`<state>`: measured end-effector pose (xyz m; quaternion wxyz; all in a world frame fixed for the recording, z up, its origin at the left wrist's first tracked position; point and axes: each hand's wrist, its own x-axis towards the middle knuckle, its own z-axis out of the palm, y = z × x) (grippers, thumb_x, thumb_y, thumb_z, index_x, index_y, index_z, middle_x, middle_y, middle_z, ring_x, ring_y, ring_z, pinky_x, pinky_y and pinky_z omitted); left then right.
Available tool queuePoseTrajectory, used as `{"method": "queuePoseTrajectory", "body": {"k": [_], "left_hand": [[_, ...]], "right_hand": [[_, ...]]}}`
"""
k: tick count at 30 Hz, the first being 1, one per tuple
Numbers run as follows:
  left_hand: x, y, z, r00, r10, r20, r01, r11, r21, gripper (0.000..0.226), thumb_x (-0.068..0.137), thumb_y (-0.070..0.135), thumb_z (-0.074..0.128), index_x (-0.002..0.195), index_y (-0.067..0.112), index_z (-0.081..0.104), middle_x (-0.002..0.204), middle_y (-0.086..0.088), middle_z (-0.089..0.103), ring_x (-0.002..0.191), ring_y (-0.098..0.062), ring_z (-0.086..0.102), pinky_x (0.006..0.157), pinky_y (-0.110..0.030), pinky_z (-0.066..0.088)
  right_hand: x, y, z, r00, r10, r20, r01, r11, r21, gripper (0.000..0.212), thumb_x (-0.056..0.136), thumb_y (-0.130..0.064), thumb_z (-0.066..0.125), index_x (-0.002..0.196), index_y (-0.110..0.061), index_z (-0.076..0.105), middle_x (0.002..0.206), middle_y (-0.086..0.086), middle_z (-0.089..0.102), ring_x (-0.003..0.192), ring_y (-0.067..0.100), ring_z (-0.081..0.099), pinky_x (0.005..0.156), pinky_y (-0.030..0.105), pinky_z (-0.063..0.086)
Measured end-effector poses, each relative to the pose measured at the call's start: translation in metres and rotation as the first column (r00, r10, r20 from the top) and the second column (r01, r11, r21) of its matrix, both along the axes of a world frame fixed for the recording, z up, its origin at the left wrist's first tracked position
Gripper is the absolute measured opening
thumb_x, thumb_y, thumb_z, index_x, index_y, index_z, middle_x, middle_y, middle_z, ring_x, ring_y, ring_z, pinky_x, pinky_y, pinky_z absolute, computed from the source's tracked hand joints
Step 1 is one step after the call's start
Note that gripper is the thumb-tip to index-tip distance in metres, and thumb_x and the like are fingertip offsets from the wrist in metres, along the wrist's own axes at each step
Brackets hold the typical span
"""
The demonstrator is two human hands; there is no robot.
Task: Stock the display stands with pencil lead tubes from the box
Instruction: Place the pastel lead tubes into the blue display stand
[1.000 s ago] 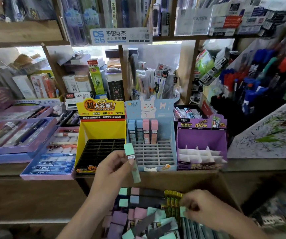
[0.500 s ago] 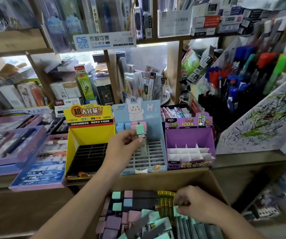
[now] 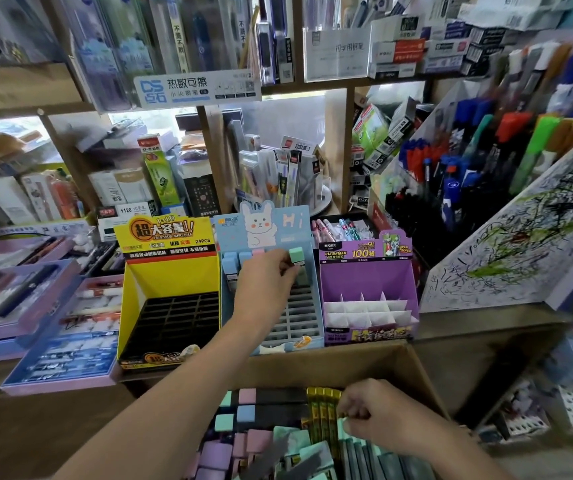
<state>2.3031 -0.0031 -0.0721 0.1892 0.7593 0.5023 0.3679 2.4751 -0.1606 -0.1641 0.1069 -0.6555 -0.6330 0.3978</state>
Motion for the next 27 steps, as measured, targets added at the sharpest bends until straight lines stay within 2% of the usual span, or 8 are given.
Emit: {"method": "queuePoseTrajectory", "body": {"k": [7,11,16,22,27], "left_hand": [[0.007,0.004,-0.004,0.978,0.059,-0.199,-0.047,0.997,0.068,0.011,0.097,0.024,0.065,0.099,0.014,0.07,0.09,-0.005,0.073,0.081,-0.022,0.07,0.073,-0.042,0.061],[0.011,0.005,-0.004,0.972,0.061,-0.226,-0.053,0.998,0.043,0.01,0.098,0.023,0.064,0.099,0.014,0.069,0.091,-0.005,0.073,0.084,-0.021,0.071,0.073,-0.041,0.062],[0.017,0.006,-0.004,0.988,0.032,-0.154,-0.038,0.999,-0.032,0.012,0.1,0.014,0.059,0.094,0.009,0.068,0.08,-0.007,0.074,0.07,-0.018,0.073,0.063,-0.039,0.063],[0.022,0.008,-0.007,0.985,0.058,-0.165,-0.068,0.996,-0.056,0.018,0.1,0.01,0.054,0.092,0.007,0.07,0.08,-0.013,0.073,0.08,-0.03,0.071,0.067,-0.045,0.062],[0.021,0.002,-0.019,0.99,0.065,-0.128,-0.087,0.981,-0.172,0.017,0.099,0.008,0.056,0.092,0.005,0.071,0.079,-0.013,0.073,0.071,-0.032,0.072,0.066,-0.047,0.063]], "right_hand": [[0.0,-0.001,0.0,1.0,-0.011,-0.015,0.01,1.0,-0.009,0.026,0.093,-0.033,0.073,0.118,-0.027,0.071,0.109,-0.01,0.067,0.097,0.005,0.065,0.077,0.016,0.051],[0.001,-0.001,0.0,1.0,-0.006,-0.029,0.005,1.0,-0.017,0.023,0.092,-0.033,0.073,0.115,-0.028,0.072,0.106,-0.011,0.068,0.096,0.005,0.066,0.076,0.016,0.051],[0.0,0.0,-0.001,1.0,0.004,-0.026,-0.004,1.0,0.002,0.023,0.092,-0.03,0.072,0.115,-0.027,0.072,0.098,-0.011,0.069,0.09,0.002,0.066,0.069,0.012,0.048],[0.0,0.0,0.0,1.0,0.006,-0.026,-0.007,1.0,-0.008,0.024,0.093,-0.032,0.073,0.117,-0.03,0.07,0.099,-0.014,0.067,0.093,0.002,0.065,0.072,0.014,0.049],[0.001,0.0,-0.001,0.999,0.008,-0.031,-0.008,1.0,-0.006,0.026,0.092,-0.033,0.074,0.117,-0.029,0.07,0.104,-0.012,0.067,0.096,0.005,0.065,0.077,0.016,0.05]]}}
